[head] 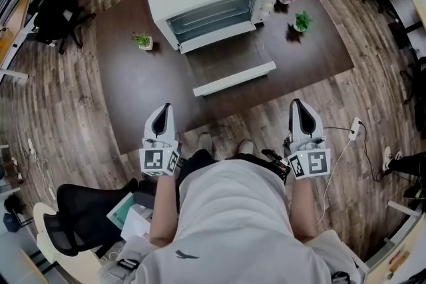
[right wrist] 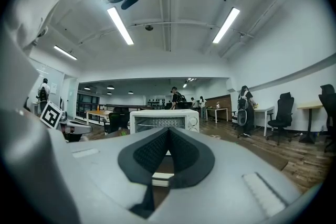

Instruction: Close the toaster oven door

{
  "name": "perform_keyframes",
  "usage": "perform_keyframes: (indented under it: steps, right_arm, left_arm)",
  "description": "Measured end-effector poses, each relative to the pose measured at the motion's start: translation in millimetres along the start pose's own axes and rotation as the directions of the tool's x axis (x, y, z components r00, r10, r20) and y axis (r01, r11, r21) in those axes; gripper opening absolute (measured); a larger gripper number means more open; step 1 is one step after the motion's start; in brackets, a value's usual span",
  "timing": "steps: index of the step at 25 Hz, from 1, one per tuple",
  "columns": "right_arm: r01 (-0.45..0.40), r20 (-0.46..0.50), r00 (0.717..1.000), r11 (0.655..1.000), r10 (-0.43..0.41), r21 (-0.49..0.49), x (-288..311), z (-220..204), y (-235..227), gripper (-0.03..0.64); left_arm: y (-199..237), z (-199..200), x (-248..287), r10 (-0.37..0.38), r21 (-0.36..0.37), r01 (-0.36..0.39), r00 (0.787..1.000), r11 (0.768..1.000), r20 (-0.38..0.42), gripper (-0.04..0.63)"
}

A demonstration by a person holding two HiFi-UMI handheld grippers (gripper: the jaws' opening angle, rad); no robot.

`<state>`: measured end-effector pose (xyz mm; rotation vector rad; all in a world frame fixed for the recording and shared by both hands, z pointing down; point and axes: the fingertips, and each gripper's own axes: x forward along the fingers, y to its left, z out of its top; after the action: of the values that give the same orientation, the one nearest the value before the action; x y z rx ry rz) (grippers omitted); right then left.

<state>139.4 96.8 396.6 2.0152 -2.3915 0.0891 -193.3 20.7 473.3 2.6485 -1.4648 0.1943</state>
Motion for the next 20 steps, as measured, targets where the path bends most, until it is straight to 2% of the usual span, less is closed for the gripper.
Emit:
perform_keyframes:
  steps: [3,7,13,20]
  right_arm:
    - [-0.012,0.002,1.0,1.0,0.012,0.001,-2.1,1.6,-14.7,0.0]
    - [-0.048,-0.005,0.999,0.998,0.048,-0.047,1.1,3.8,-31.0,0.0]
    - [-0.09,-0.003,0.996,0.995,0.09,-0.051,11.0,4.7,-53.8,0.0]
    - [-0.109,-0.01,0.994,0.992,0.108,-0.059,50.7,6.6,-58.0,0.0]
  left_arm:
    - [-12.7,2.2,3.0,0.014,-0.001,-0.014,1.0,1.0,0.0,0.002]
    - [-28.4,3.1,7.7,0.049,0.005,-0.049,0.999,0.999,0.001,0.002]
    - [-45.0,-1.7,15.8,0.09,0.009,-0.09,0.996,0.996,-0.013,0.002]
    - [-23.0,8.4,44.0,0.11,0.004,-0.11,0.994,0.994,-0.003,0.002]
